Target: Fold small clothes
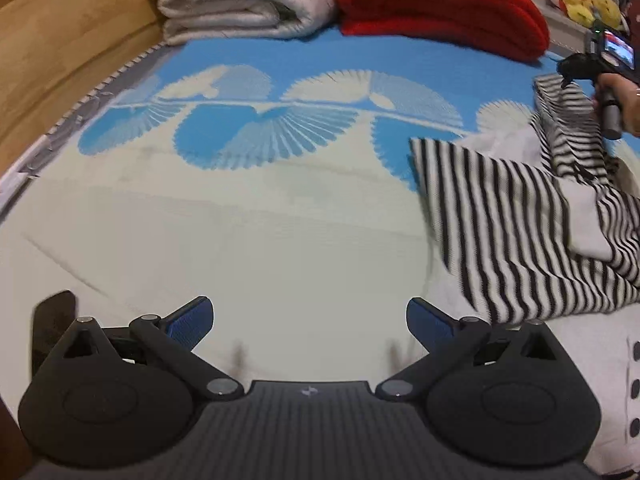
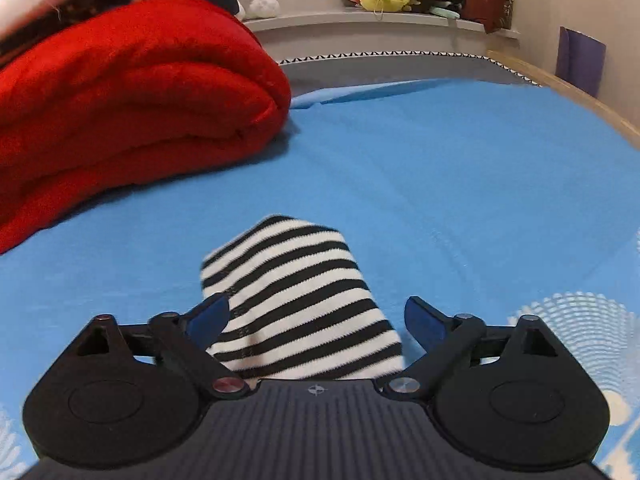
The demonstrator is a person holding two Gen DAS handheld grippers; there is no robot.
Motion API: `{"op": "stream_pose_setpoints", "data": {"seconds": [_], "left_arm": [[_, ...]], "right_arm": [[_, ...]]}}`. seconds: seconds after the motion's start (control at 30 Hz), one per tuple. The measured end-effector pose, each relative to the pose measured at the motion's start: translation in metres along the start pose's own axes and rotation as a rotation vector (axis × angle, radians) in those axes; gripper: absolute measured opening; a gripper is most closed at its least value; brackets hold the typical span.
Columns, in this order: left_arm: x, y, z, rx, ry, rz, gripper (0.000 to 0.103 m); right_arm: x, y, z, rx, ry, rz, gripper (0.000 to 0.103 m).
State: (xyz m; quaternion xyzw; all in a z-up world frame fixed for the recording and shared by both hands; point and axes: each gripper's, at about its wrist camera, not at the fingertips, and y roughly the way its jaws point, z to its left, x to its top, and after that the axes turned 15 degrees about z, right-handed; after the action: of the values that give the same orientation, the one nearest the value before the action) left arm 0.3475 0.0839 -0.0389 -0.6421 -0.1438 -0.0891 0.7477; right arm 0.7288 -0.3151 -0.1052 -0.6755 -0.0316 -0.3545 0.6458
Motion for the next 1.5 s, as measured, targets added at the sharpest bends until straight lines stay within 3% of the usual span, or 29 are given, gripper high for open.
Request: {"op": "stream_pose_setpoints", "data": {"seconds": [0.03,0.07,0.13,0.23,0.3,0.4,0.5,0.57,0.6,0.63,0.7,0.8,0.9,1.0,1.17,1.5], "left_arm": [[0.0,0.001,-0.003,-0.005,0.011,0.005,0.103],[0.0,0.002,-0.006,-0.002,0.019,0.003,0.103],[-0.001,0.0,-0.01,0.004,0.027,-0.007,0.103],[-0.001,-0.005,-0.009,-0.012,0.004,-0.02,0.103],[0.001,-0.011,-0.007,-0.025,-0.013,-0.036,0.103],[-0.002,-0.021,-0.01,-0.018,-0.009,-0.076,0.103],[-0.004,-0.027,-0.016,0.027,0.015,-0.107,0.103],[-0.004,-0.027,-0.021,0.044,0.026,-0.11,0.103],[-0.004,-0.026,-0.024,0.039,0.025,-0.107,0.103],[-0.003,-0.025,-0.026,0.026,0.019,-0.098,0.103],[-0.003,-0.026,-0.03,-0.023,-0.001,-0.092,0.103],[-0.006,-0.03,-0.04,-0.116,-0.015,-0.113,0.103],[-0.013,-0.035,-0.052,-0.166,-0.02,-0.131,0.103],[-0.022,-0.041,-0.062,-0.191,-0.017,-0.156,0.103],[-0.035,-0.047,-0.069,-0.156,-0.031,-0.197,0.103],[-0.037,-0.055,-0.057,-0.155,-0.128,-0.183,0.103]], "right_arm": [[-0.002,0.003,-0.001,0.004,-0.021,-0.012,0.008],[-0.003,0.004,0.0,-0.015,-0.048,-0.002,0.0],[-0.002,-0.015,-0.004,0.0,-0.058,-0.079,0.0],[-0.002,-0.079,-0.013,0.116,-0.124,-0.175,0.0],[-0.019,-0.141,-0.022,0.211,-0.27,-0.255,0.0],[-0.085,-0.244,-0.051,0.343,-0.573,-0.364,0.0],[-0.183,-0.314,-0.1,0.38,-0.839,-0.342,0.002],[-0.245,-0.323,-0.136,0.323,-0.894,-0.189,0.029],[-0.271,-0.321,-0.153,0.273,-0.874,-0.112,0.063],[-0.3,-0.32,-0.177,0.203,-0.792,-0.094,0.075],[-0.337,-0.331,-0.219,0.14,-0.602,-0.072,0.073],[-0.375,-0.371,-0.292,0.295,-0.217,-0.045,0.074],[-0.412,-0.409,-0.349,0.42,0.057,-0.108,0.076],[-0.442,-0.428,-0.375,0.425,0.059,-0.159,0.076],[-0.471,-0.446,-0.386,0.426,-0.017,-0.195,0.08],[-0.485,-0.458,-0.411,0.338,0.085,-0.175,0.08]]}}
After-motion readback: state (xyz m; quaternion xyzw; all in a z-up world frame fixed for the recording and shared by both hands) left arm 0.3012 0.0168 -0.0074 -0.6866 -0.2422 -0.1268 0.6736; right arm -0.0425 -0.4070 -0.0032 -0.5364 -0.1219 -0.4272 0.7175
